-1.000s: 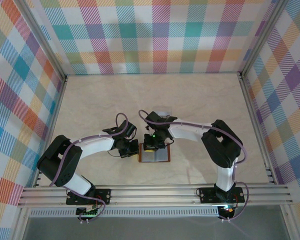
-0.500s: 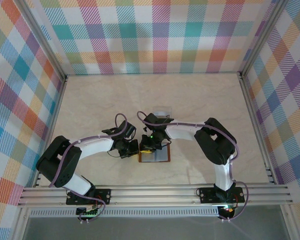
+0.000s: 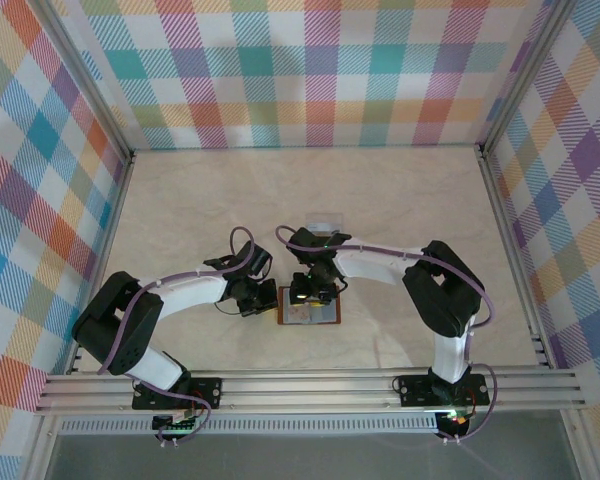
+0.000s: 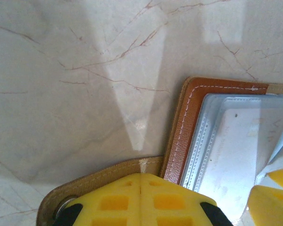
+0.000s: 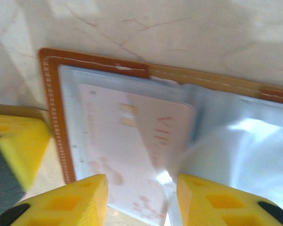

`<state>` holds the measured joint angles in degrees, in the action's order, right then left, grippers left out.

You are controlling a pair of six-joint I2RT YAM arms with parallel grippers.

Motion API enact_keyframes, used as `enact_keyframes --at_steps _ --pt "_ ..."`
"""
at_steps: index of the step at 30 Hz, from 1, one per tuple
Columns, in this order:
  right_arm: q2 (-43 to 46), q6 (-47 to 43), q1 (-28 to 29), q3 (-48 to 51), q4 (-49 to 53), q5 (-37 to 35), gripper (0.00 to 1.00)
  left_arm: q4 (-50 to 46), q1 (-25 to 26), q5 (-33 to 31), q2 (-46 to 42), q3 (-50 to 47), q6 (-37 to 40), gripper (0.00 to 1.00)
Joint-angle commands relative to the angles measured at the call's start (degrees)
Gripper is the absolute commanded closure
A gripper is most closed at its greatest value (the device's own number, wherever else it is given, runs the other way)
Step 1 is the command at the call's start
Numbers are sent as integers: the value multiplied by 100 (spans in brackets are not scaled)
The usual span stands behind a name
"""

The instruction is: Take the credit cards out of the card holder

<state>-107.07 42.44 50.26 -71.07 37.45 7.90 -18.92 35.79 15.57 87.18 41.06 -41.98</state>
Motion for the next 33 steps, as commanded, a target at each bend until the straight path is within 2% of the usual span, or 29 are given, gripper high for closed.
enact_keyframes --at_steps 1,7,13,23,27,33 --pt "126 -221 29 -192 894 -736 54 -481 -20 -25 116 -89 55 93" --pt "120 -323 37 -277 1193 -1003 52 -504 -20 -46 82 -90 47 93" --pt "151 -374 16 -212 1335 -1365 54 -600 -20 -59 46 4 56 93" --pt "411 -480 -198 76 1292 -1562 58 -884 7 -54 -309 265 21 93" --pt "737 -508 -239 84 1215 -1381 59 -973 88 -53 -374 475 -22 93" --pt "1214 -522 -421 403 457 -274 65 -860 289 -20 -198 694 -171 93"
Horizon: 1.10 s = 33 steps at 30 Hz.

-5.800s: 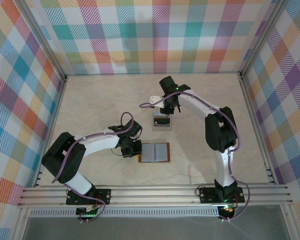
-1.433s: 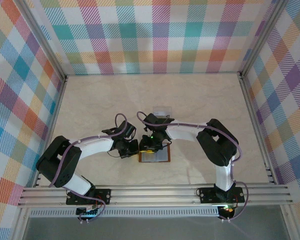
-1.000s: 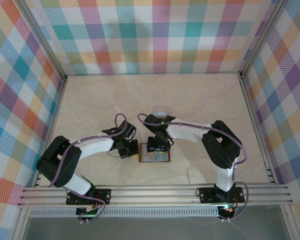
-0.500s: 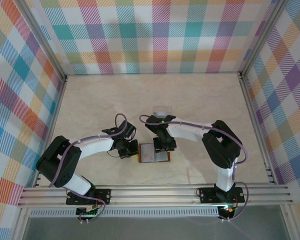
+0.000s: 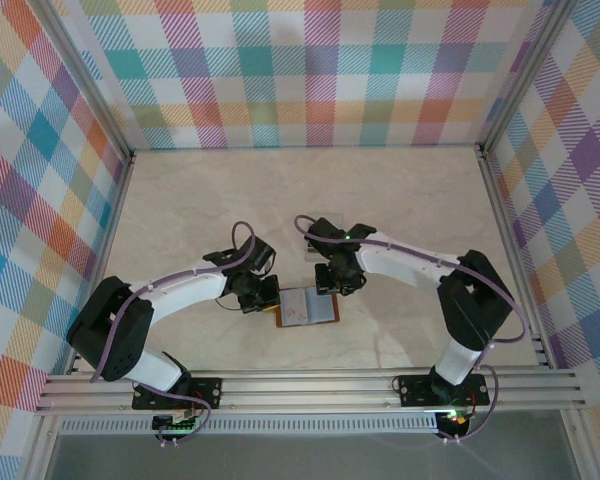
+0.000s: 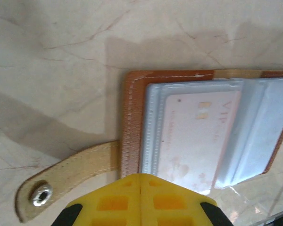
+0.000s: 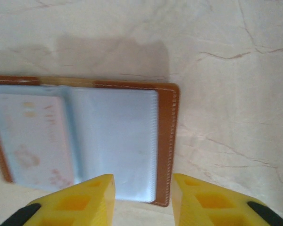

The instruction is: Take the credit cards out of the card holder

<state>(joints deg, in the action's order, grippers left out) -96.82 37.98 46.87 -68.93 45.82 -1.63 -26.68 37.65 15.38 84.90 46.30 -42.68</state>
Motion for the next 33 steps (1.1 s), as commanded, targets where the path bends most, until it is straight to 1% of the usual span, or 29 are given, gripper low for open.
enact_keyframes --at_steps 1,5,8,11,16,20,24,33 --pt "226 -59 -122 279 -609 1006 67 -30 132 7 91 179 -130 93" --pt "201 118 -298 638 -1514 2170 76 65 204 -28 328 218 -172 93" --pt "40 203 -350 756 -1867 2634 78 124 225 -47 457 185 -189 93" --pt "-144 184 -358 782 -2048 2870 79 151 231 -103 574 160 -189 93" --pt "-436 158 -383 815 -2183 2946 80 155 234 -129 747 200 -155 93" --pt "-598 202 -392 878 -2349 2989 80 -17 234 -295 834 264 -60 93" --pt "-675 178 -398 907 -2340 2844 77 -112 234 -378 880 304 1 93" --pt "-887 230 -398 968 -2568 2913 77 -95 234 -354 923 298 29 93"
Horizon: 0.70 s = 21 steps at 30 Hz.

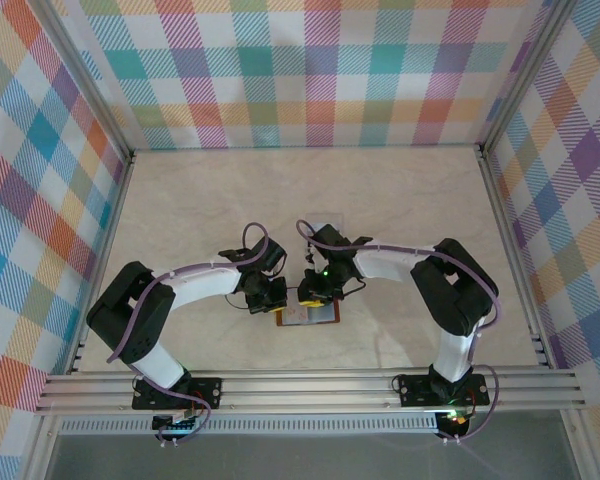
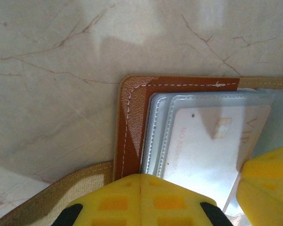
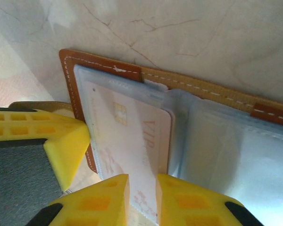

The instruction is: Take the credit cards out of the card holder

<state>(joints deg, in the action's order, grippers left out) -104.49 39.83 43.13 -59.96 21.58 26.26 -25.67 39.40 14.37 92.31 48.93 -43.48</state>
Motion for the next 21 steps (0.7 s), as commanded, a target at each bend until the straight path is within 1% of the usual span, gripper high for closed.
enact_keyframes --at_steps 1,3,6,11,18,21 --pt "-139 42 -20 80 -164 116 77 -203 55 -251 182 38 112 93" --pt "-164 33 -24 81 -114 51 77 -219 59 -251 191 47 108 93" --pt "-126 -10 -25 90 63 -235 77 -228 59 -270 180 48 129 93" --pt "116 -72 -29 75 352 -631 77 -287 59 -301 166 64 147 93" --pt "393 -90 -24 -42 487 -640 77 -361 59 -338 108 117 162 93" --pt "524 -48 -24 -24 430 -536 76 -458 59 -360 1 193 164 93"
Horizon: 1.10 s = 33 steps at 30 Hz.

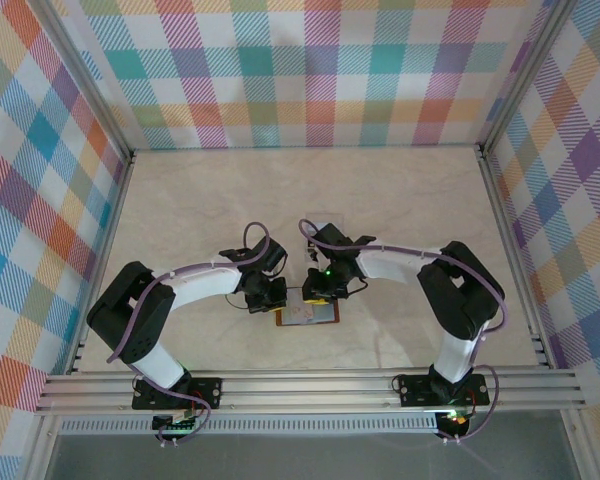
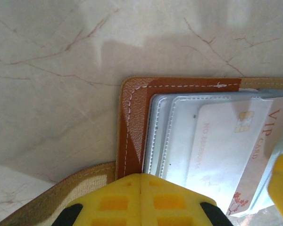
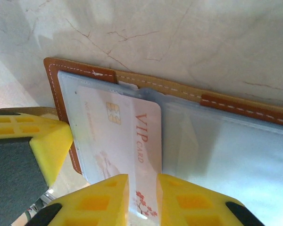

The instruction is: Take the credit cards out of the card holder

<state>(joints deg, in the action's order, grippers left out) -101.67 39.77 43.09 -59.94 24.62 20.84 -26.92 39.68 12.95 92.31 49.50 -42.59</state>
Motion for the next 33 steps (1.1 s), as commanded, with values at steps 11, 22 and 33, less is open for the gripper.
enact_keyframes --at_steps 11,22,33 --pt "187 -114 -98 -16 36 256 75 -439 244 -100 -149 542 -24 93" --pt "-111 -285 -188 -9 -60 414 74 -449 333 -210 362 557 51 93" --pt "-353 -340 -230 103 -339 654 76 -736 339 -434 552 491 195 93"
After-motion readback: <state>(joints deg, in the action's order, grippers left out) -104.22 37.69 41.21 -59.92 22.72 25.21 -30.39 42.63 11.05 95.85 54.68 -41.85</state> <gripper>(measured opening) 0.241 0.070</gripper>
